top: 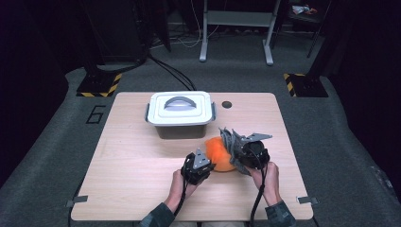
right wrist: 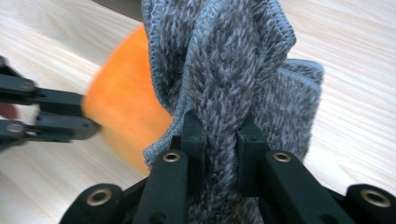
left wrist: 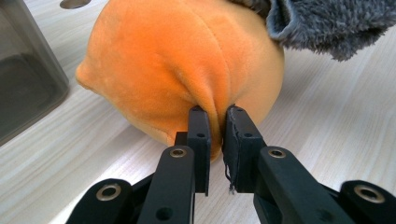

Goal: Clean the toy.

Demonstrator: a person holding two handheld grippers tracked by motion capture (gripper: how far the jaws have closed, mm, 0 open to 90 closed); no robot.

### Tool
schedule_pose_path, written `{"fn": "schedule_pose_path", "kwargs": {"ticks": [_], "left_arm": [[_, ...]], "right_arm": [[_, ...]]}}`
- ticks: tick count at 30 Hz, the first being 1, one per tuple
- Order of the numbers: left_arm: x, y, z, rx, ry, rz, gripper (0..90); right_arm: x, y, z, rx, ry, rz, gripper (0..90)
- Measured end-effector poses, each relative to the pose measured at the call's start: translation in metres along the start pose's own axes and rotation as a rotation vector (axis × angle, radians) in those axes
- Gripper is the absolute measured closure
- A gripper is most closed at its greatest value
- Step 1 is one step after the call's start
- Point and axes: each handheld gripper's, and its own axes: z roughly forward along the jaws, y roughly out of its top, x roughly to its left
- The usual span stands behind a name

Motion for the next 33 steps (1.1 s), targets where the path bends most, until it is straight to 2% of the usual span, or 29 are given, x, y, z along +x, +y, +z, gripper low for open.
{"fn": "schedule_pose_path", "kwargs": {"ticks": [8, 13, 16, 17, 18, 20, 24, 27, 30, 31, 33], "left_arm": [[0.002, -0.003, 0.001, 0.012, -0.004, -0.005, 81.0], [0.002, -0.003, 0.002, 0.008, 0.007, -0.003, 81.0], [0.003, -0.003, 0.001, 0.011, 0.006, 0.001, 80.9], [0.002, -0.003, 0.001, -0.002, 0.010, -0.001, 80.8], [0.002, -0.003, 0.000, -0.003, 0.003, 0.005, 80.7], [0.000, -0.002, 0.000, -0.011, 0.016, 0.017, 80.6], [-0.001, -0.001, -0.001, -0.013, 0.015, 0.014, 80.6], [-0.003, 0.000, 0.000, -0.015, 0.019, 0.019, 80.7], [-0.004, 0.002, 0.001, -0.012, 0.020, 0.030, 80.6], [-0.004, 0.002, 0.001, -0.010, 0.015, 0.032, 80.7], [-0.005, 0.002, 0.001, -0.009, 0.015, 0.036, 80.7]], "right_arm": [[-0.025, -0.018, 0.009, 0.049, -0.059, 0.055, 77.4], [-0.039, -0.029, 0.024, 0.121, -0.066, 0.103, 77.3], [-0.046, -0.035, 0.032, 0.153, -0.052, 0.130, 77.1], [-0.047, -0.036, 0.033, 0.161, -0.047, 0.129, 77.2], [-0.048, -0.035, 0.032, 0.156, -0.039, 0.141, 77.2], [-0.050, -0.033, 0.025, 0.133, -0.048, 0.137, 77.2], [-0.050, -0.022, 0.003, 0.070, -0.034, 0.135, 77.2], [-0.041, -0.013, -0.010, 0.026, 0.000, 0.109, 77.1], [-0.027, -0.004, -0.018, -0.002, 0.025, 0.064, 77.0], [-0.021, -0.001, -0.020, -0.008, 0.036, 0.064, 77.0], [-0.011, 0.004, -0.022, -0.026, 0.058, 0.022, 77.0]]}}
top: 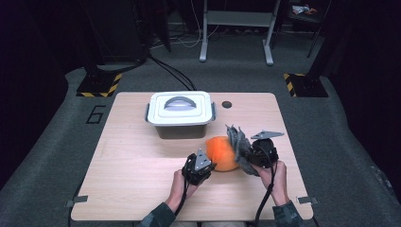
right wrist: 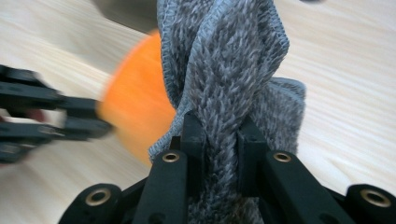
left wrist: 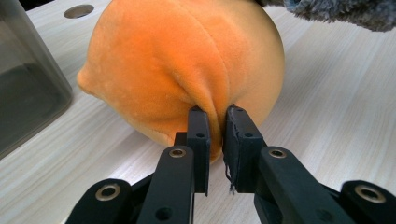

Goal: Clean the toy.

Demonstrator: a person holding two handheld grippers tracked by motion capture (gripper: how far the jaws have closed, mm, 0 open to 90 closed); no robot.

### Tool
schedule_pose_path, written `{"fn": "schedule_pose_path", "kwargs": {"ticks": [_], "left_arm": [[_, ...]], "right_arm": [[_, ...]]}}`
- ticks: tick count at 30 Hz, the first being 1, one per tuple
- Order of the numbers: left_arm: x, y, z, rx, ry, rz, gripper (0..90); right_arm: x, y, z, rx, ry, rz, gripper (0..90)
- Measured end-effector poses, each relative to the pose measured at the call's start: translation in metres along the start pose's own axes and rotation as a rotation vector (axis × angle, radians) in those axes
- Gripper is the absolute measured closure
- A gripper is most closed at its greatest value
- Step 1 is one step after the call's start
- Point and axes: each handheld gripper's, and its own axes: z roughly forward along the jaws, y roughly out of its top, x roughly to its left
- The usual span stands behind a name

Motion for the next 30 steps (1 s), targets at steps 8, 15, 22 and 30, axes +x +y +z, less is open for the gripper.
{"fn": "schedule_pose_path", "kwargs": {"ticks": [8, 15, 22, 30], "left_arm": [[-0.001, 0.000, 0.002, 0.005, -0.002, 0.001, 80.7], [0.001, 0.000, 0.002, 0.011, -0.005, 0.000, 80.8], [0.001, -0.001, 0.003, 0.007, -0.010, -0.012, 80.9], [0.002, -0.002, 0.003, 0.007, -0.014, -0.016, 81.0]], "right_arm": [[0.033, 0.011, 0.017, 0.021, 0.059, -0.078, 76.8], [0.034, 0.010, 0.028, 0.035, 0.028, -0.085, 77.0], [0.025, 0.006, 0.026, 0.032, 0.002, -0.062, 77.0], [0.007, -0.002, 0.023, 0.039, -0.036, -0.028, 77.0]]}}
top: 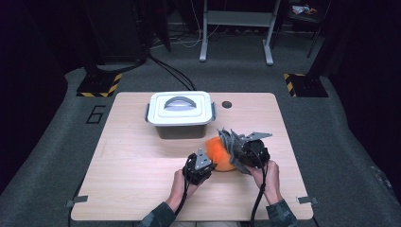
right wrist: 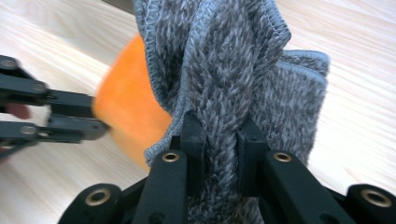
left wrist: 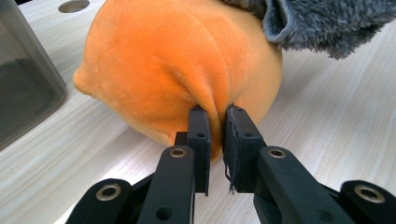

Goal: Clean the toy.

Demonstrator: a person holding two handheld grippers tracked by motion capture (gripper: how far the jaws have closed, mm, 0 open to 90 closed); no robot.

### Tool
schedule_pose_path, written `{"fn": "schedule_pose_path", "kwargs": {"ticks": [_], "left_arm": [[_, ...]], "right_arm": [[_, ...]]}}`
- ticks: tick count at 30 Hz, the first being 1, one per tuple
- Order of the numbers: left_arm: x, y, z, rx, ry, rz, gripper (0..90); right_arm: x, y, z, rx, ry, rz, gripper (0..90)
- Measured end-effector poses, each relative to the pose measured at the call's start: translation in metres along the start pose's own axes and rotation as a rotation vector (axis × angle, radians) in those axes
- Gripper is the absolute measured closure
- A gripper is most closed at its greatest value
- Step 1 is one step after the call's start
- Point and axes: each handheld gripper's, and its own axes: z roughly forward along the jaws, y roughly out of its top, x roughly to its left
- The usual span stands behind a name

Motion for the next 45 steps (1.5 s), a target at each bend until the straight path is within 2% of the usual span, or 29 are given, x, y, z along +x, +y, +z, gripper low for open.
{"fn": "schedule_pose_path", "kwargs": {"ticks": [8, 14, 18, 21, 24, 27, 28, 30, 31, 32, 34, 36, 38, 41, 45], "left_arm": [[0.001, -0.001, 0.001, -0.006, -0.002, -0.010, 81.0], [0.000, -0.002, 0.001, 0.001, -0.003, -0.001, 81.0], [0.001, -0.002, 0.001, 0.001, -0.005, -0.002, 80.9], [0.001, -0.002, 0.001, 0.001, -0.006, -0.004, 80.9], [0.001, -0.002, 0.000, 0.002, -0.009, 0.002, 80.9], [0.001, -0.002, 0.001, 0.000, -0.012, -0.003, 80.8], [0.000, -0.003, 0.002, 0.000, -0.015, -0.007, 80.8], [-0.002, -0.003, 0.003, -0.004, -0.012, -0.002, 80.8], [-0.002, -0.003, 0.003, -0.004, -0.012, -0.002, 80.8], [-0.001, -0.002, 0.003, -0.001, -0.016, 0.001, 80.8], [-0.001, -0.003, 0.003, 0.002, -0.017, 0.002, 80.8], [-0.001, -0.003, 0.003, -0.001, -0.015, -0.002, 80.8], [0.000, -0.004, 0.003, 0.002, -0.011, 0.001, 80.7], [0.001, -0.004, 0.002, 0.005, -0.010, 0.001, 80.2], [0.002, -0.005, 0.001, -0.002, -0.007, -0.011, 73.4]], "right_arm": [[-0.026, -0.015, 0.007, 0.032, -0.054, 0.080, 76.9], [-0.043, -0.027, 0.021, 0.094, -0.048, 0.127, 76.8], [-0.050, -0.035, 0.035, 0.144, -0.052, 0.139, 76.9], [-0.052, -0.038, 0.041, 0.155, -0.040, 0.155, 76.8], [-0.054, -0.038, 0.037, 0.160, -0.045, 0.149, 76.5], [-0.056, -0.037, 0.026, 0.140, -0.059, 0.155, 76.4], [-0.056, -0.036, 0.020, 0.128, -0.062, 0.166, 76.5], [-0.054, -0.033, 0.008, 0.088, -0.072, 0.157, 76.6], [-0.054, -0.033, 0.008, 0.088, -0.072, 0.157, 76.6], [-0.051, -0.028, -0.004, 0.044, -0.067, 0.134, 76.6], [-0.044, -0.021, -0.014, 0.010, -0.071, 0.116, 76.5], [-0.035, -0.015, -0.019, -0.014, -0.044, 0.101, 76.5], [-0.028, -0.009, -0.018, -0.010, -0.025, 0.071, 76.6], [-0.020, -0.006, -0.005, 0.025, -0.008, 0.038, 76.7], [-0.021, -0.009, 0.007, 0.044, -0.010, 0.058, 76.8]]}}
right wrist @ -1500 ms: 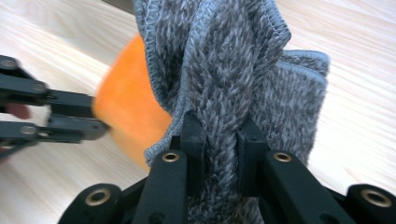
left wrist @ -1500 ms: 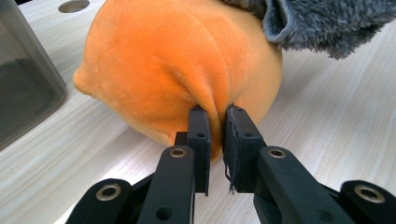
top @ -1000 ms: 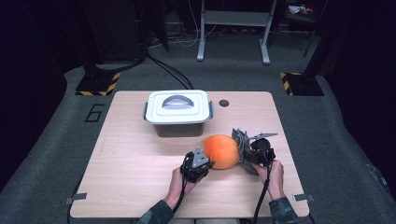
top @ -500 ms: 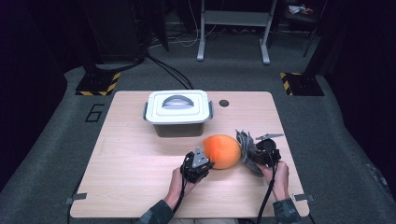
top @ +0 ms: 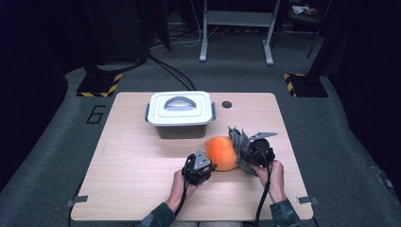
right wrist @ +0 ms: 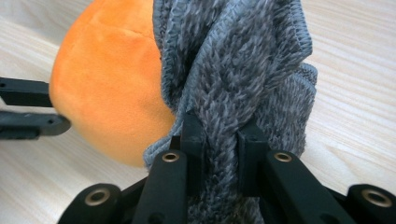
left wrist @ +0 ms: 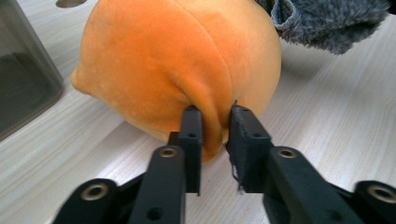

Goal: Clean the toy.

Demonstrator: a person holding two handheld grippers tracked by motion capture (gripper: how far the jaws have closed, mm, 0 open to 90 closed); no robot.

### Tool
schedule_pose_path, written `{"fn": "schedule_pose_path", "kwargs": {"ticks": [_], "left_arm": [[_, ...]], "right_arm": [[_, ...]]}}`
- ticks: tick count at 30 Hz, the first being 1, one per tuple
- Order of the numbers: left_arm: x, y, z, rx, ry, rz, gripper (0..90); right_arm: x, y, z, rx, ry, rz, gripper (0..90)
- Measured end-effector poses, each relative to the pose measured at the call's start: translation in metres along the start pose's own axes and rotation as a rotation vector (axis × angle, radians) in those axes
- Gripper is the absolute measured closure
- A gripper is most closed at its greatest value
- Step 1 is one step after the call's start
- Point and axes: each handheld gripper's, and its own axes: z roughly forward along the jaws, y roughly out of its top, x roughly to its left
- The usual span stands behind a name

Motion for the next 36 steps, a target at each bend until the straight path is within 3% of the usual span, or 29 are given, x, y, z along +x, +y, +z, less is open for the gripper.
{"fn": "schedule_pose_path", "kwargs": {"ticks": [9, 13, 18, 23, 27, 31, 36], "left_arm": [[-0.006, -0.004, -0.003, 0.001, 0.058, 0.005, 53.7], [-0.004, -0.006, -0.002, 0.000, 0.095, -0.001, 50.1], [-0.006, -0.005, 0.005, 0.007, 0.108, 0.012, 49.5], [-0.010, -0.003, 0.012, 0.007, 0.135, 0.043, 61.9], [-0.009, 0.000, 0.009, -0.005, 0.114, 0.045, 78.5], [-0.009, 0.006, 0.002, -0.026, 0.090, 0.056, 81.8], [-0.008, 0.013, -0.005, -0.026, 0.050, 0.062, 82.1]], "right_arm": [[-0.004, 0.001, 0.004, 0.002, -0.009, 0.018, 76.8], [-0.006, 0.001, 0.005, 0.001, -0.010, 0.023, 76.8], [-0.006, 0.000, 0.005, -0.002, -0.013, 0.026, 76.8], [-0.005, -0.001, 0.004, -0.005, -0.015, 0.029, 76.8], [-0.008, -0.004, -0.001, -0.022, -0.007, 0.043, 76.8], [-0.010, -0.003, -0.013, -0.048, 0.003, 0.038, 76.7], [-0.001, 0.002, -0.030, -0.074, 0.024, 0.018, 76.7]]}}
